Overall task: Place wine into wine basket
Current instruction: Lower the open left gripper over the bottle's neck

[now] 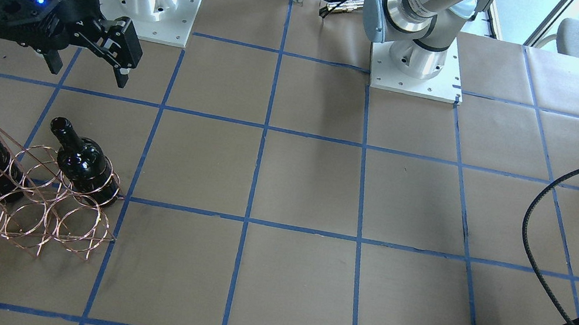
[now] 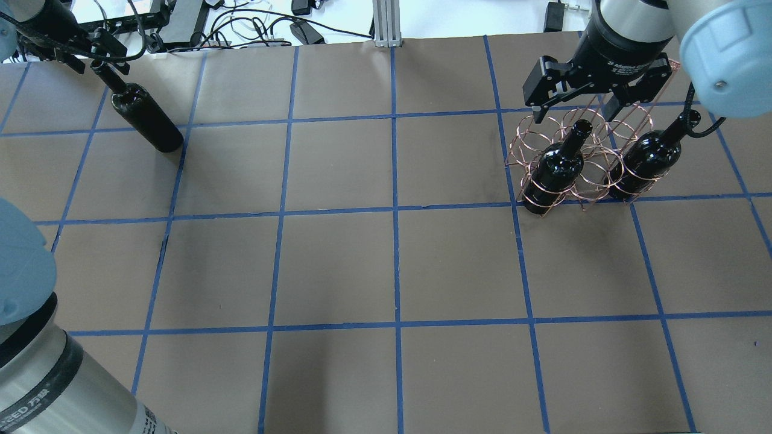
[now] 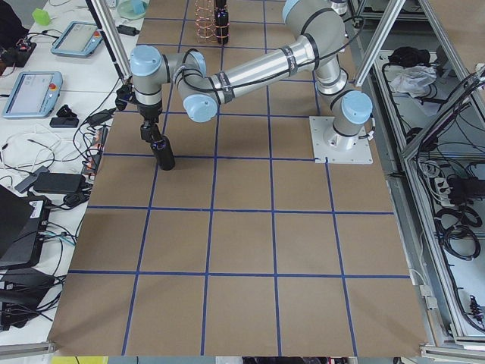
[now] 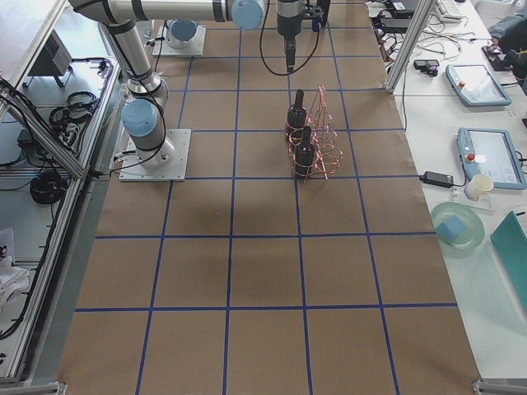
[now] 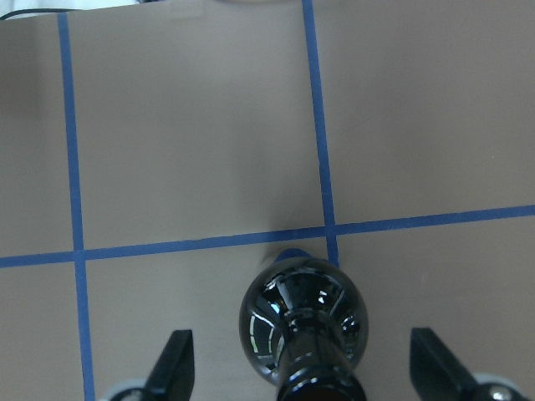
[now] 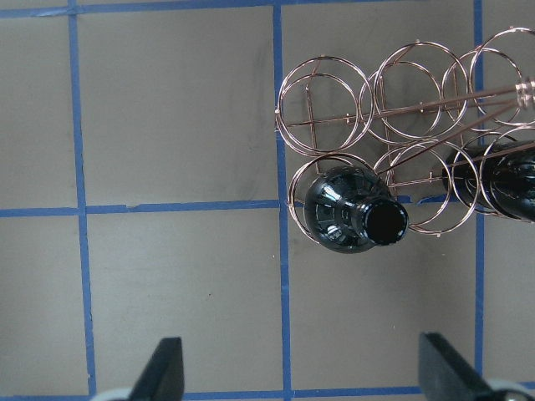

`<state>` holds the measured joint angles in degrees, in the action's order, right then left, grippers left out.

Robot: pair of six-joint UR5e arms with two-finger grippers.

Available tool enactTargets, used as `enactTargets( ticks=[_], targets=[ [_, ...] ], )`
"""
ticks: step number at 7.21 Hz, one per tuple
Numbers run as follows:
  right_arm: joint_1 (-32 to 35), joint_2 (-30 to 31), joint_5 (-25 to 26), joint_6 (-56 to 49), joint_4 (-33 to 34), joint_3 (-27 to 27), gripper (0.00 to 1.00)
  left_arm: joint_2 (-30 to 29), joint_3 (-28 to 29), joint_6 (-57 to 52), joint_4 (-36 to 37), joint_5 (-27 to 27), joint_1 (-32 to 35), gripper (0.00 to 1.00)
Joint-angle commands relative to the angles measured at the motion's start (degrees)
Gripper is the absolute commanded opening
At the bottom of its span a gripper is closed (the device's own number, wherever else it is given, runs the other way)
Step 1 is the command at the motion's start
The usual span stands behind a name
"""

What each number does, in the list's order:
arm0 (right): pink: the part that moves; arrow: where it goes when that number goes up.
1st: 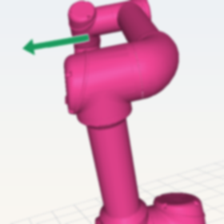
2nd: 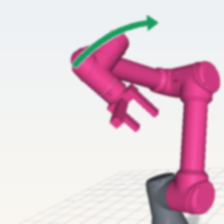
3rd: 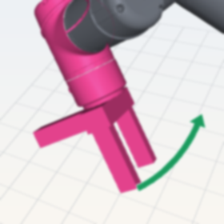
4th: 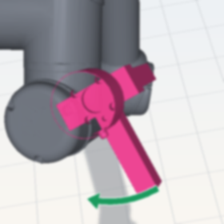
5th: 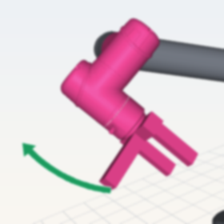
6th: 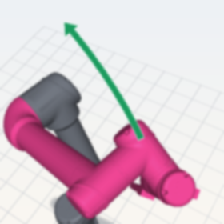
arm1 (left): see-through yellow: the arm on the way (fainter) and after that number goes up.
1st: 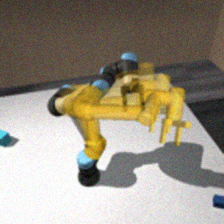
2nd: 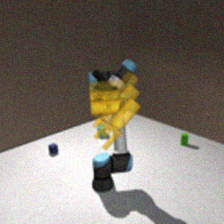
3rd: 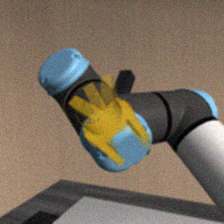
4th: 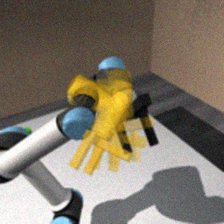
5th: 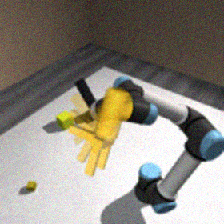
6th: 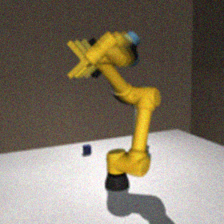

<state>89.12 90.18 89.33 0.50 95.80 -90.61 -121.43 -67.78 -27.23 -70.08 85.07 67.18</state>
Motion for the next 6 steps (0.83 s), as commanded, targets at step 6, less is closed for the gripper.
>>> enactTargets(
  ticks=[6],
  targets=[
    [0.1, 0.0, -0.1, 0.0, -0.4, -0.2, 1.00, -0.6, -0.1, 0.3, -0.2, 0.0, 0.0, 0.64]
  ],
)
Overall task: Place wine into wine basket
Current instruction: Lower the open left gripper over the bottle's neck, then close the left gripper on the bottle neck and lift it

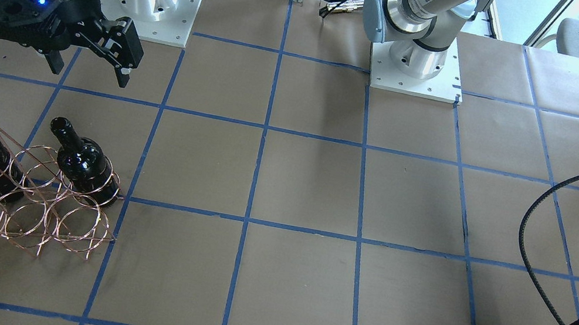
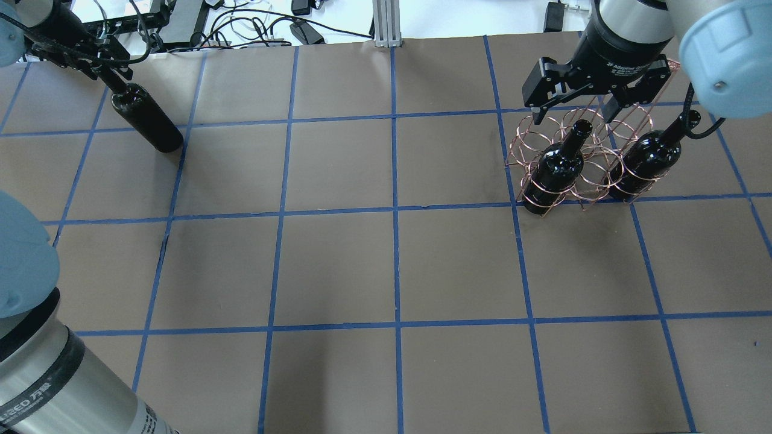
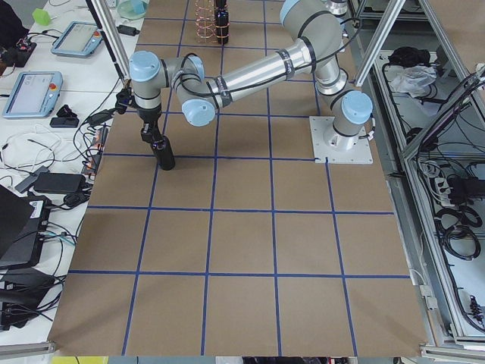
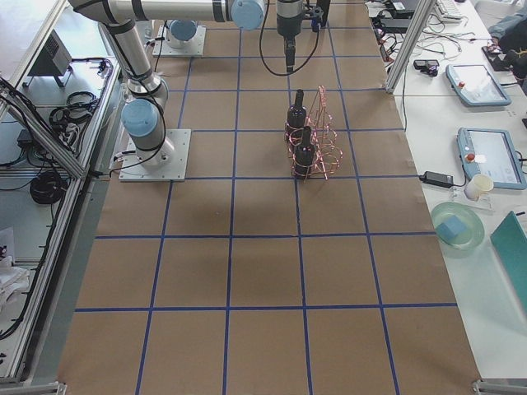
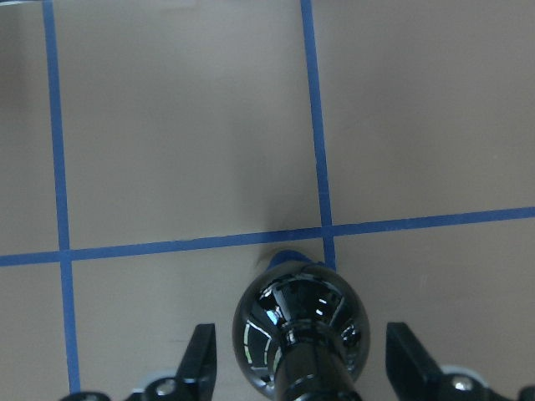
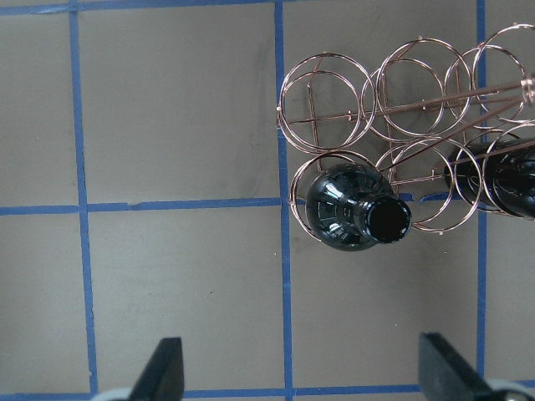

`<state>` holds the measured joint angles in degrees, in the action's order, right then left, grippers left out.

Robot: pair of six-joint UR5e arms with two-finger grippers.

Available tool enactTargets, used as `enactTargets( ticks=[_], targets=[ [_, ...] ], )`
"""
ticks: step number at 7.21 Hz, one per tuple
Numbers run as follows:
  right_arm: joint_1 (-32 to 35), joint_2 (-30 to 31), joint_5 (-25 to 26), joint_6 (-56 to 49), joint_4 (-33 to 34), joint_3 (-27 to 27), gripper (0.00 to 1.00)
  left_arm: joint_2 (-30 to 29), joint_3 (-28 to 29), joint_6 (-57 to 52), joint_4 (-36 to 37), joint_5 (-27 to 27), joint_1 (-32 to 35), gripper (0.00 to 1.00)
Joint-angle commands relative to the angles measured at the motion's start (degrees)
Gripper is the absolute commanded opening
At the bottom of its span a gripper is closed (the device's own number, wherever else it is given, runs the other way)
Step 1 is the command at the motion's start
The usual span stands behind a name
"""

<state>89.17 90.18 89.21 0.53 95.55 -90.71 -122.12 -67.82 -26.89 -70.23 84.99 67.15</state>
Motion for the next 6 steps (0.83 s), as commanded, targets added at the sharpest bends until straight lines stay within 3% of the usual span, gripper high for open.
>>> enactTargets(
  ticks=[1, 2, 3, 4, 6],
  targets=[
    [-0.1, 0.0, -0.2, 0.0, -0.1, -0.2, 1.00, 0.1, 0.0, 0.0, -0.2, 0.0, 0.0, 0.62],
    [-0.1, 0.0, -0.2, -0.2, -0.2, -0.2, 1.00, 0.2, -0.1, 0.0, -0.3, -0.1, 0.0, 0.59],
    [0.0, 0.0, -0.3, 0.0, -0.2, -0.3, 1.00, 0.4, -0.2, 0.0, -0.4, 0.0, 0.0, 0.27],
    [-0.1, 0.0, -0.2, -0.1, -0.1, -0.3, 1.00, 0.6, -0.5, -0.1, -1.1, -0.3, 0.0, 0.03],
    [-0.1, 0.0, -0.4, -0.1, -0.2, -0.3, 1.00, 0.9, -0.5, -0.1, -3.0, -0.3, 0.0, 0.00]
  ],
)
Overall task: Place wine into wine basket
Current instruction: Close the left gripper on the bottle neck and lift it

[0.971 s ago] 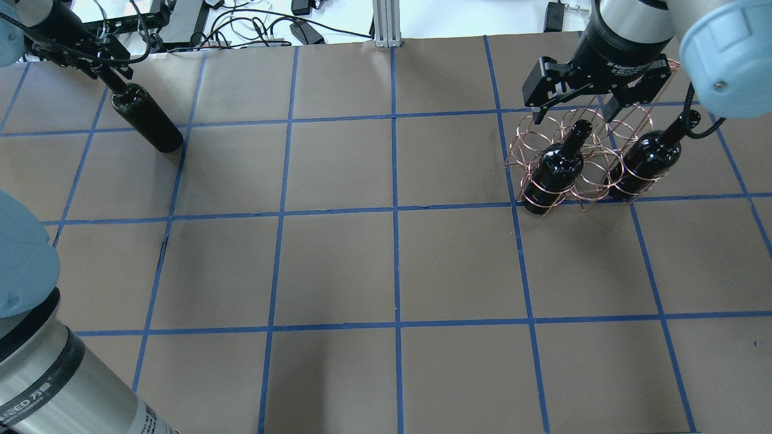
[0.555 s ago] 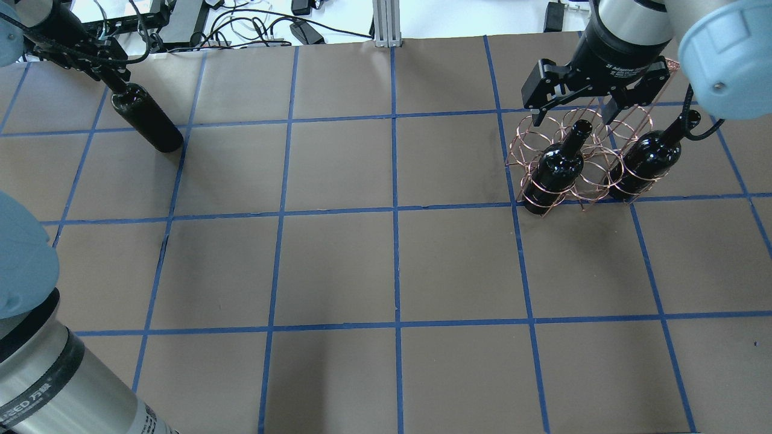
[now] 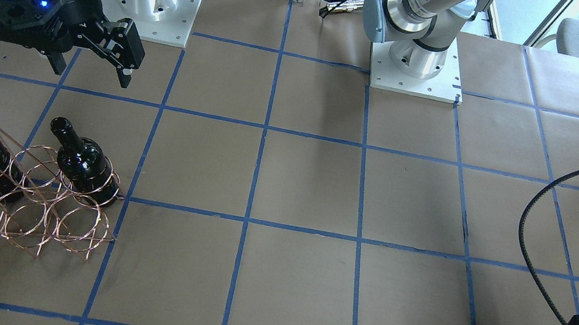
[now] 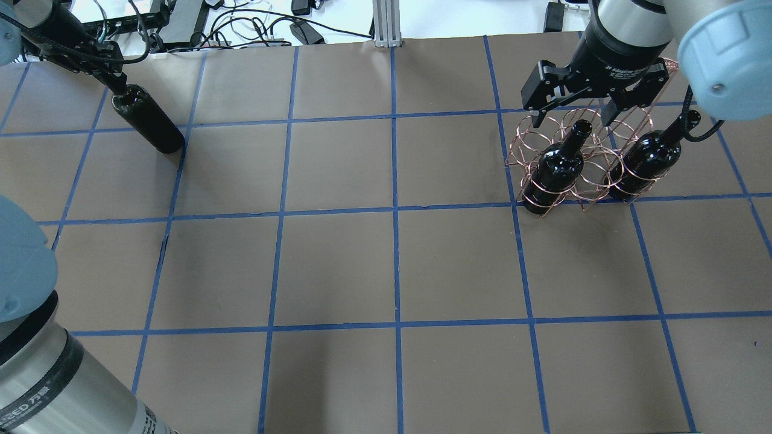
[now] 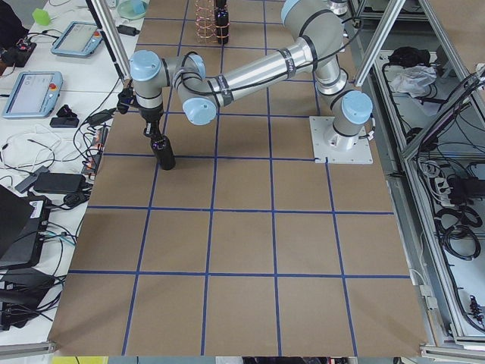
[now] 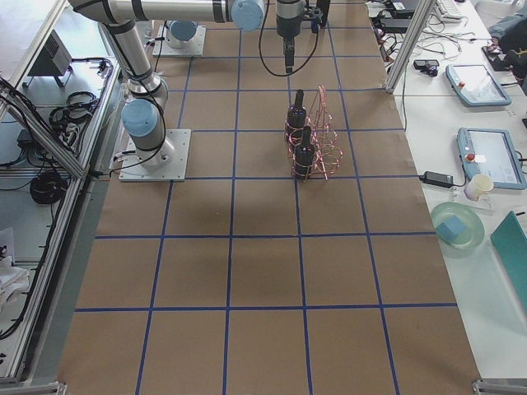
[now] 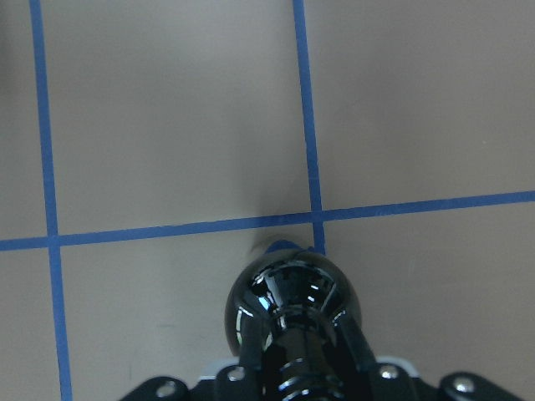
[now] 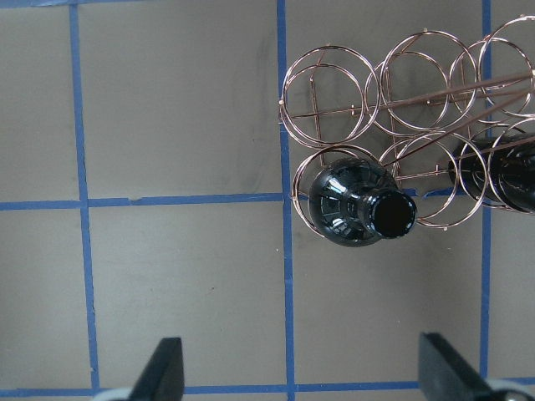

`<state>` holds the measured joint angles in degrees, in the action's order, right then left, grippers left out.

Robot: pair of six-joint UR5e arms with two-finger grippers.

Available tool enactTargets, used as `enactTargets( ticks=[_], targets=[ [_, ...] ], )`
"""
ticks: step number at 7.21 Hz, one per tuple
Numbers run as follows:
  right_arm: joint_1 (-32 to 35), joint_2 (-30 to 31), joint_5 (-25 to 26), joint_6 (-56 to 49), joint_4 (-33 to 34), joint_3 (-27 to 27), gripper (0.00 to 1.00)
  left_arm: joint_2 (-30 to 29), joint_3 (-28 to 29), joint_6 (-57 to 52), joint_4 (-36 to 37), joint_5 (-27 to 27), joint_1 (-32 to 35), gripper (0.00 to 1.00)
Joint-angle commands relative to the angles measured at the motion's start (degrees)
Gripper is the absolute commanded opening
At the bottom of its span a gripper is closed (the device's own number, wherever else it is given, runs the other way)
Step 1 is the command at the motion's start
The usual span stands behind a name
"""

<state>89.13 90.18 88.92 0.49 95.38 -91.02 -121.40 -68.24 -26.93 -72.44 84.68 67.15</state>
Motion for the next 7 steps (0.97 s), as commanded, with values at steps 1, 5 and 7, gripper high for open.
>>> enactTargets(
  ticks=[1, 5, 7],
  targets=[
    [0.0, 0.0, -0.2, 0.0, 0.0, 0.0, 1.00, 0.7, -0.1, -0.1, -0.8, 0.0, 0.0, 0.00],
    [-0.1, -0.1, 0.5, -0.7, 0.7, 0.1, 1.00, 11.3, -4.9, 14.5, -6.4, 0.0, 10.0, 0.00],
    [-0.4, -0.1, 0.5, -0.8, 0.5, 0.1, 1.00, 16.1, -10.4, 20.7, -5.7, 0.6, 20.0, 0.00]
  ],
)
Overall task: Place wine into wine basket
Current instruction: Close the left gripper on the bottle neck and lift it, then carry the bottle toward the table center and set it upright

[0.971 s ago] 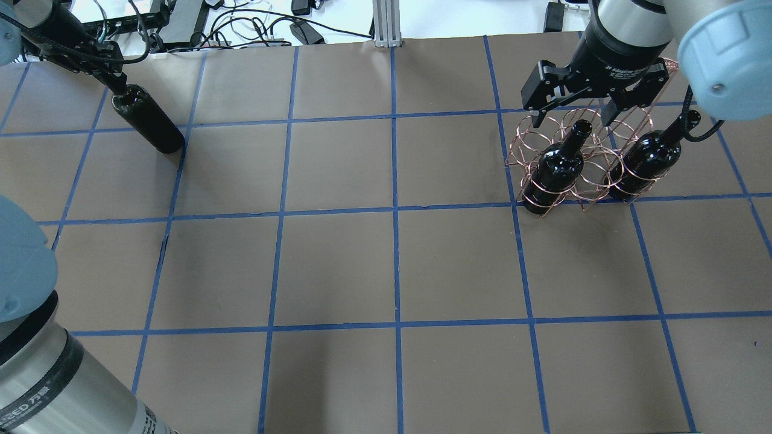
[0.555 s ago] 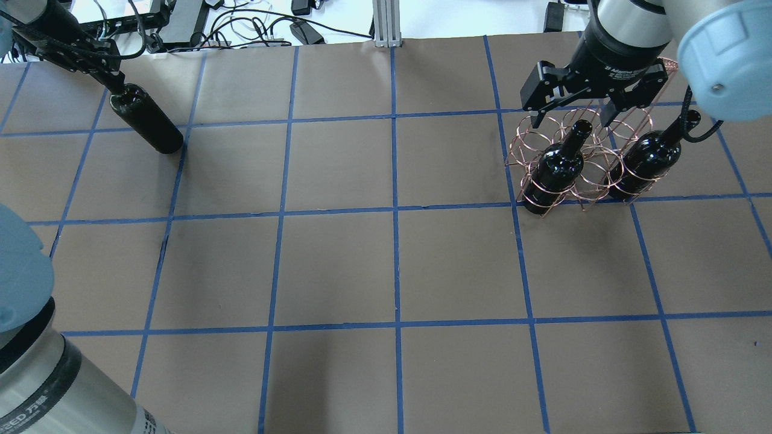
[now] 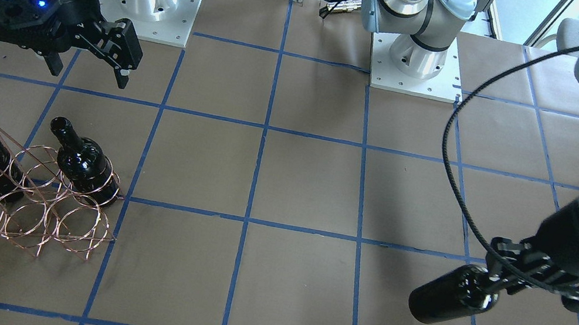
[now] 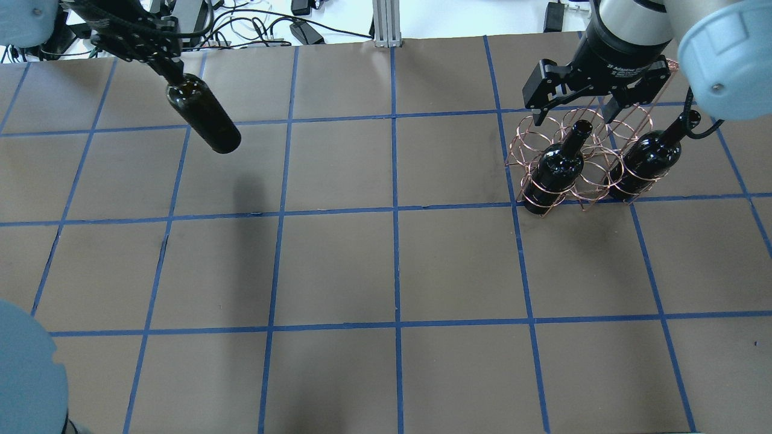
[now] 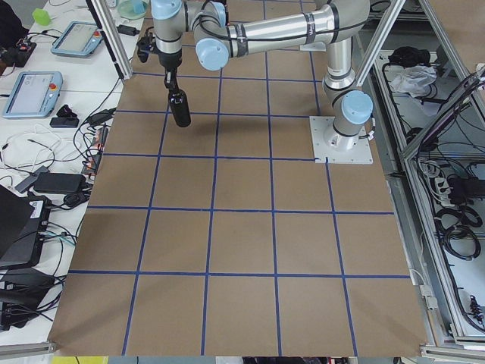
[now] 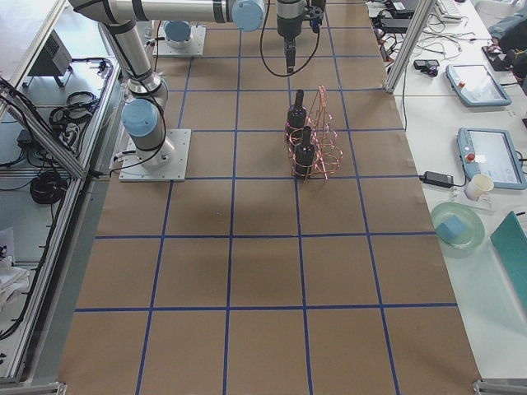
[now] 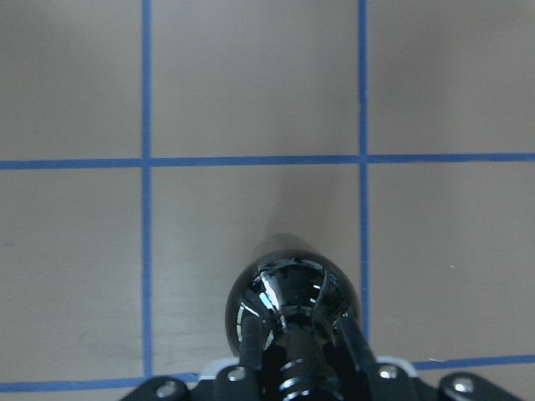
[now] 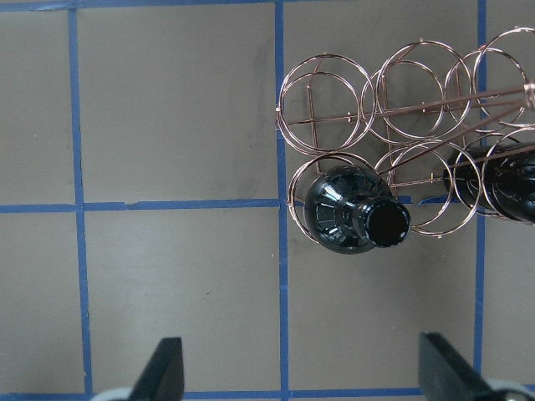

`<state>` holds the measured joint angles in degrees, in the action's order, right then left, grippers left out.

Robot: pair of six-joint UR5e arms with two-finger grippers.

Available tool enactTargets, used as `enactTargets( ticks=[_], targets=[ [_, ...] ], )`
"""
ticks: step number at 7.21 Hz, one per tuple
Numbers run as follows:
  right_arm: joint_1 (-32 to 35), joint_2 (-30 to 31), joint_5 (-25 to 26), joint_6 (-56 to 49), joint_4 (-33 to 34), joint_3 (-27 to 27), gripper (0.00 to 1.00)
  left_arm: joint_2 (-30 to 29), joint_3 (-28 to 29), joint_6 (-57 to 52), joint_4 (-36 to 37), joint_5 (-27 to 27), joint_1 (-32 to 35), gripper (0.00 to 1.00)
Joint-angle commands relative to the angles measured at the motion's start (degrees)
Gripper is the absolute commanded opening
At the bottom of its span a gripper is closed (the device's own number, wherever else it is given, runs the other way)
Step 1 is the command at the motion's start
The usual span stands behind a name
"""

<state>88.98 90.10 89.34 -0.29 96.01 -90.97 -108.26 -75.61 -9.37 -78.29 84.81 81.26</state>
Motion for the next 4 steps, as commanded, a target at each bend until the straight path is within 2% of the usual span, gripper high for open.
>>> enactTargets(
  ticks=[1, 3, 4],
  targets=[
    [-0.2, 0.0, 0.0, -0.1, -0.2, 0.0, 1.00, 4.9, -4.6, 7.4, 0.2, 0.7, 9.8, 0.00],
    [-0.3, 0.1, 0.1, -0.1, -0.5, 0.0, 1.00, 6.0, -9.5, 15.7, 2.8, 0.4, 19.1, 0.00],
    [-0.2, 0.1, 0.1, -0.1, -0.5, 0.0, 1.00, 5.9, -13.0, 20.0, 8.5, 0.5, 24.2, 0.00]
  ],
)
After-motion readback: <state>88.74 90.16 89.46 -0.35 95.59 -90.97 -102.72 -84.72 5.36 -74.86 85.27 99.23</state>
